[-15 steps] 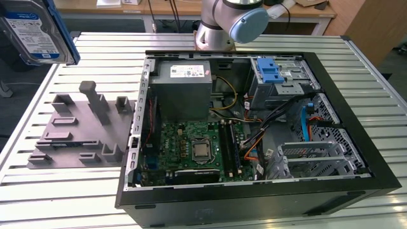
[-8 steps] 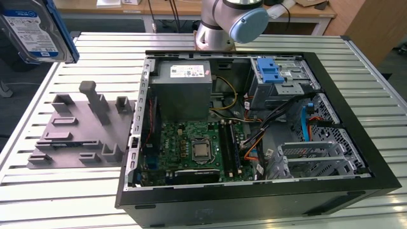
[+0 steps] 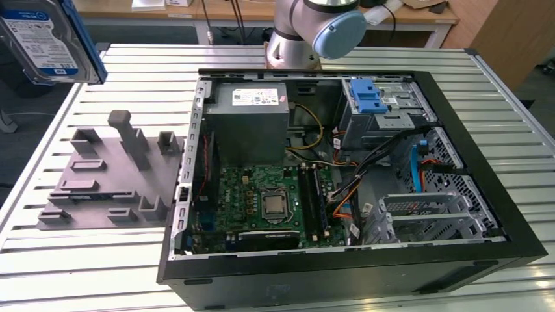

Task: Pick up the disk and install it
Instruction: 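Pick up the disk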

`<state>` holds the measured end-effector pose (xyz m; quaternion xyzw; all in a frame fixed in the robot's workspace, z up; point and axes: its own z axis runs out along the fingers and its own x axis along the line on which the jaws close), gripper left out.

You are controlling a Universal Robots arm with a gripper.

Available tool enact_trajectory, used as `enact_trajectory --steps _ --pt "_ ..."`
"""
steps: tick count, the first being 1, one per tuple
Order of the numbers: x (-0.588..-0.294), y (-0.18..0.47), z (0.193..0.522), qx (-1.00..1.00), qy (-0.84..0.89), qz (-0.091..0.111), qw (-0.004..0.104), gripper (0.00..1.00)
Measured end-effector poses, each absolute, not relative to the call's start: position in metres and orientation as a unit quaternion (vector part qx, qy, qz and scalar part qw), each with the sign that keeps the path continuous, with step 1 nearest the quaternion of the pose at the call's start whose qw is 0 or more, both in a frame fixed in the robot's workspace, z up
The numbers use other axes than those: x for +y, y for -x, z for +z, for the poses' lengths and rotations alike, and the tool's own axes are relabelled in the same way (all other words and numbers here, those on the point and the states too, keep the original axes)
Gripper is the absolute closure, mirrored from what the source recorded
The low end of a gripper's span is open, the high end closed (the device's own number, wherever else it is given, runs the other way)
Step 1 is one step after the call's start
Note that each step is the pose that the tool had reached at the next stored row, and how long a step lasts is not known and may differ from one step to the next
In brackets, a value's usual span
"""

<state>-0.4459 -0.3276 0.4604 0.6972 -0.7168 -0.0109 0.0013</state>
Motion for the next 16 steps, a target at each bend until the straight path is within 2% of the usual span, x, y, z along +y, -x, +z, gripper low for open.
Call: enact_trajectory --steps 16 --pt "-0.328 0.446 0.472 -0.717 -0.697 -0.011 0.001 0.63"
